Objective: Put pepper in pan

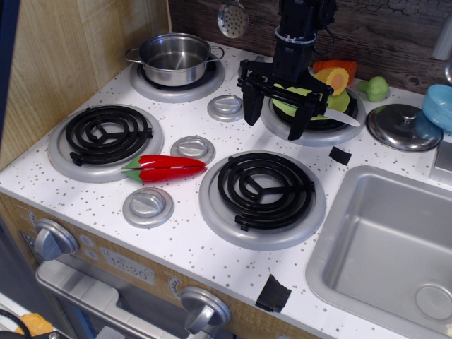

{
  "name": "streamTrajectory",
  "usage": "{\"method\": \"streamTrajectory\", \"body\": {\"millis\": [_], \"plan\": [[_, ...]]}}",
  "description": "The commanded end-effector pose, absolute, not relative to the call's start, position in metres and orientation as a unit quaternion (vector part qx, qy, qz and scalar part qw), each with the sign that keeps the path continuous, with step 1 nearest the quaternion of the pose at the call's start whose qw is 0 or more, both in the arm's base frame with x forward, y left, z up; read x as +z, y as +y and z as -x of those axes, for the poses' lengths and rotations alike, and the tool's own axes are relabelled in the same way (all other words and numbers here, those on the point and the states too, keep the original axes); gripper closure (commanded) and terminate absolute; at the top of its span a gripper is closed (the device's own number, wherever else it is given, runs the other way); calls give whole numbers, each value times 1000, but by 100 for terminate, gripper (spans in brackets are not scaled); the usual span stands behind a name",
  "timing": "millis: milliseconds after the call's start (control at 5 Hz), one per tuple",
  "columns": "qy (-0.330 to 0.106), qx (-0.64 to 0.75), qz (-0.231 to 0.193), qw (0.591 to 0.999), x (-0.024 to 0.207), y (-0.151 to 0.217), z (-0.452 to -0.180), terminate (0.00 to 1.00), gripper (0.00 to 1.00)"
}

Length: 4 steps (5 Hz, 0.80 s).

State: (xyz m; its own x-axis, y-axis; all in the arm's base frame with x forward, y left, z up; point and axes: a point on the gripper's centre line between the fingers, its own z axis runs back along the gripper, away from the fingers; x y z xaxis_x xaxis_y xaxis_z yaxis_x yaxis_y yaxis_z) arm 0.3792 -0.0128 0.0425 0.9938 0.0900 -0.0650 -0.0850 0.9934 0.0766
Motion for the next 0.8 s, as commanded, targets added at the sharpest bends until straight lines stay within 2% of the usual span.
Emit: {"method": "streamTrajectory", "body": {"millis": [0,200,400,600], "plan": [[34,44,-37,998,43,-13,-379,0,0],[60,23,-74,995,70,-10,-355,0,0],[63,-67,-120,988,73,1,-317,0,0],[53,-170,-145,973,71,25,-298,0,0]]}}
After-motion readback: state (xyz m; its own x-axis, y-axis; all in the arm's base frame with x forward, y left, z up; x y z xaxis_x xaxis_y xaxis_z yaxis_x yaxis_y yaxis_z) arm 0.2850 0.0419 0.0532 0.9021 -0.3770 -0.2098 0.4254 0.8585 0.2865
